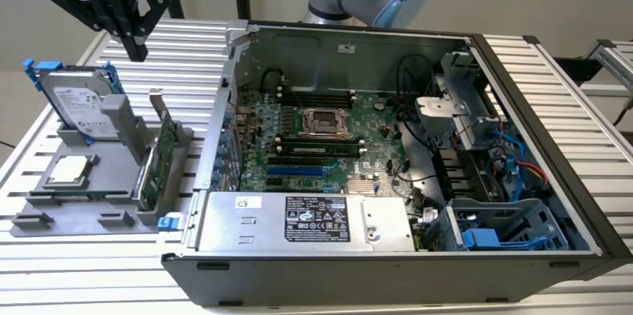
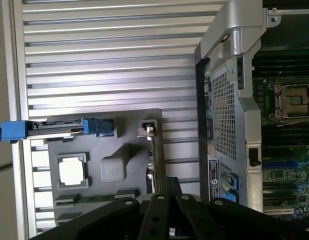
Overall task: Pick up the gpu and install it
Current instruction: 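Reach for the gpu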
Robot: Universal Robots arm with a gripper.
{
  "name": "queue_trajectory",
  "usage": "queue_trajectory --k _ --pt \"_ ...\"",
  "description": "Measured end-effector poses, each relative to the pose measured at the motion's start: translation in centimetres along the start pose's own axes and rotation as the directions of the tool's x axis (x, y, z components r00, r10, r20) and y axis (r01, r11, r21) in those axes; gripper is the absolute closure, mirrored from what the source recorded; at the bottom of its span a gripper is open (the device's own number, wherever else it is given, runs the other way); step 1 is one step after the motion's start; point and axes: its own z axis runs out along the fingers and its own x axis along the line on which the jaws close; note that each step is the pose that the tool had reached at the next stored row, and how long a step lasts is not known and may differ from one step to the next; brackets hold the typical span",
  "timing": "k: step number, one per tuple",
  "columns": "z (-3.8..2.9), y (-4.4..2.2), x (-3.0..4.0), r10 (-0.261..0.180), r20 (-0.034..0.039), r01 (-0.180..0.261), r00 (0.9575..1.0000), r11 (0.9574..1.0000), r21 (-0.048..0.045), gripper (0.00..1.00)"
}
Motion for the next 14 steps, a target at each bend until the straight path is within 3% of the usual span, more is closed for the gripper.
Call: queue_trajectory --k 7,14 --pt "-0.01 -0.09 1.10 0.000 -0.0001 0.000 1.0000 1.0000 0.0000 1.00" --pt "-0.04 -0.62 1.18 0.000 0.0000 0.000 1.0000 1.0000 0.0000 1.00"
